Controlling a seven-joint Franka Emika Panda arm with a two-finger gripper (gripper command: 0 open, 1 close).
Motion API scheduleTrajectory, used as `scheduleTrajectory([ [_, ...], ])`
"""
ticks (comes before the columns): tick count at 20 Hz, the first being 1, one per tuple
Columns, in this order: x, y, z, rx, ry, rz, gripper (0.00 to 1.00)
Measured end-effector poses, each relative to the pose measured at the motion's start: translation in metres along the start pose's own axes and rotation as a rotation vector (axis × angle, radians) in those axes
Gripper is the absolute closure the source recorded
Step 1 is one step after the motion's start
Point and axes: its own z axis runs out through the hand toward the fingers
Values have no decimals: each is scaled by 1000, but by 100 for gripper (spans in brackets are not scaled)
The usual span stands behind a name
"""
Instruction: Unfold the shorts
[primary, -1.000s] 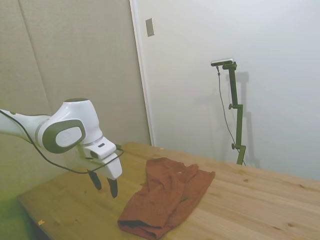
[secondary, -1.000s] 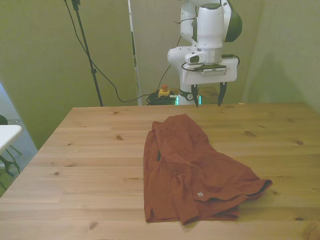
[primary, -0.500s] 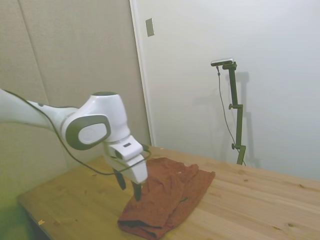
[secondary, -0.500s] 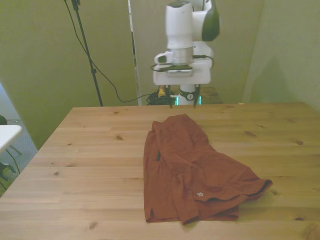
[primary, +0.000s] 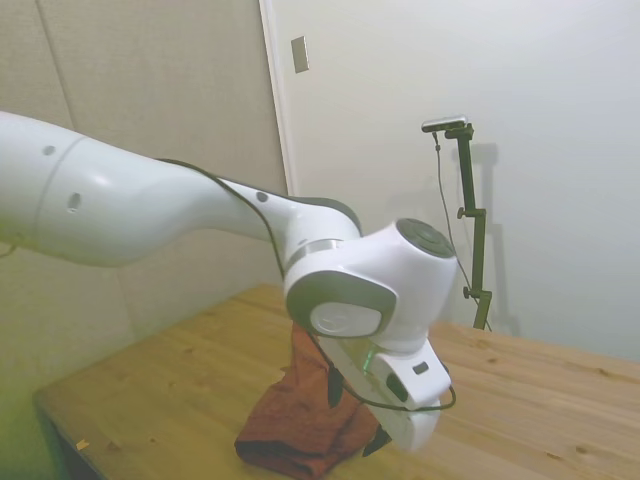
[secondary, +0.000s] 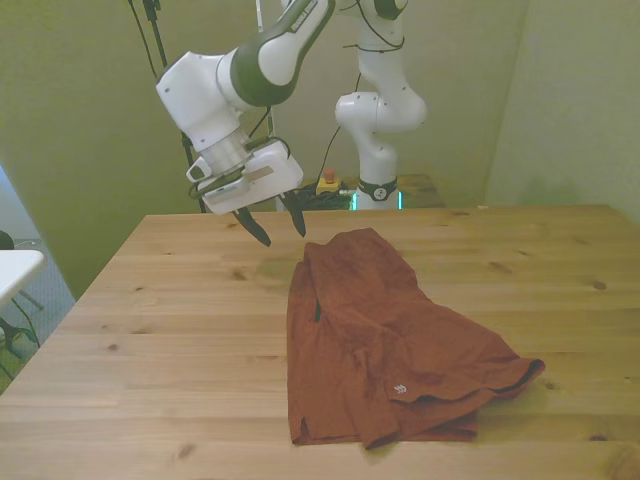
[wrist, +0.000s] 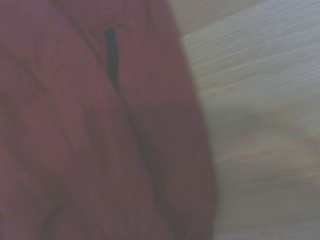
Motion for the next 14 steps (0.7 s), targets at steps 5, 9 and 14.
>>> scheduleTrajectory([
  [5, 9, -18, 19, 22, -117, -53, 0],
  [9, 0, -34, 37, 33, -180, -93, 0],
  [14, 0, -37, 51, 19, -201, -96, 0],
])
